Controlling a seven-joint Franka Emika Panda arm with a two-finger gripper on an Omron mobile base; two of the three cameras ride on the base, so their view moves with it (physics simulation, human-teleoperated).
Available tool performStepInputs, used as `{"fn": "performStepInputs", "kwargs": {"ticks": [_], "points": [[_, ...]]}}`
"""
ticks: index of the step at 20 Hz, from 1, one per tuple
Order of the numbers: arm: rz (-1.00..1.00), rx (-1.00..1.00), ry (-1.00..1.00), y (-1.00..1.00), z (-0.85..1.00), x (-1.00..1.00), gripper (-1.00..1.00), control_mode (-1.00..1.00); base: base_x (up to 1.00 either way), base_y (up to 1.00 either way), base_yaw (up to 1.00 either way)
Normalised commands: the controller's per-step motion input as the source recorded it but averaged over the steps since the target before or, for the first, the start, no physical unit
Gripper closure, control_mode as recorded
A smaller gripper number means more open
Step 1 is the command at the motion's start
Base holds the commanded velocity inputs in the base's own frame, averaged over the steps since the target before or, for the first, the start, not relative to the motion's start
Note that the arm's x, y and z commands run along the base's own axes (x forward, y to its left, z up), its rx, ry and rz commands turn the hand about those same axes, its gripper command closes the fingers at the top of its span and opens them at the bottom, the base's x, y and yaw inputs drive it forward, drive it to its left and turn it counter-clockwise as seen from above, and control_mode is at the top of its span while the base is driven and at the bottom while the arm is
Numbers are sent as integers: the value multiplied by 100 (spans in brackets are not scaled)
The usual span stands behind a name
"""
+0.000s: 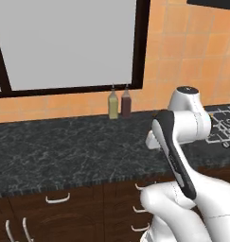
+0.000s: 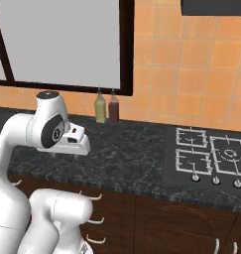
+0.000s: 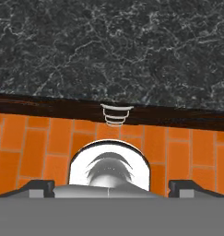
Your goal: Navigate to the fridge.
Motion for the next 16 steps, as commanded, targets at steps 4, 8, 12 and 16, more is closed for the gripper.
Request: {"fn": "performStepInputs", "kwargs": {"ticks": [4,8,12,16], "points": [[0,0,0,0,0,0,-100,100,-42,8,43],[0,0,0,0,0,0,-100,100,-10,35,82],[0,0,0,0,0,0,-100,100,0,29,94],[0,0,0,0,0,0,-100,100,2,28,92]]}}
